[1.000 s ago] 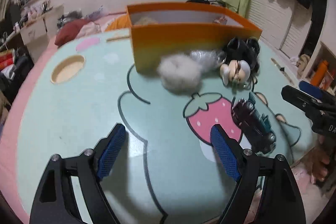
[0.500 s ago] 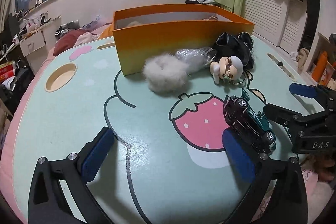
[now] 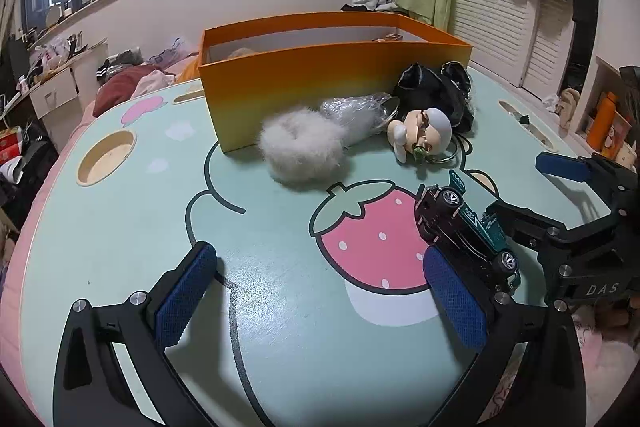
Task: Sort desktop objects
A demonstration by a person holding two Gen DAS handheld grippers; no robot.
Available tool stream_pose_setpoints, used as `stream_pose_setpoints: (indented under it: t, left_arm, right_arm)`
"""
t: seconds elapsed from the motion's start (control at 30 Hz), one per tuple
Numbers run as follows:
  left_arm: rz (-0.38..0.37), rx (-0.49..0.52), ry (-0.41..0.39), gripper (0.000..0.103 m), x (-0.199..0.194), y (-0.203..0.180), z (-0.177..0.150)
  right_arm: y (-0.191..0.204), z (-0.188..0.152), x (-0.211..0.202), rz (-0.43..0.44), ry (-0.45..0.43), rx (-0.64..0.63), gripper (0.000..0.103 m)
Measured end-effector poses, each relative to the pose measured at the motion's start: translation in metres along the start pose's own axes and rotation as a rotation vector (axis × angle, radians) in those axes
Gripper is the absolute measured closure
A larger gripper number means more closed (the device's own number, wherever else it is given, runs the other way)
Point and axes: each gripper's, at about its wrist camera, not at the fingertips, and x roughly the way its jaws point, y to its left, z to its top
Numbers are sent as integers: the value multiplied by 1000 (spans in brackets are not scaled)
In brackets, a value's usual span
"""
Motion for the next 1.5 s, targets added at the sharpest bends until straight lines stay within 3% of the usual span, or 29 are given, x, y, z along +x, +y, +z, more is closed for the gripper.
stream_pose_setpoints:
  t: [1.5]
  left_arm:
    - [19, -13, -8, 0, 0, -2, 0]
  right_arm:
    - [1, -1, 0, 0, -8, 1, 0]
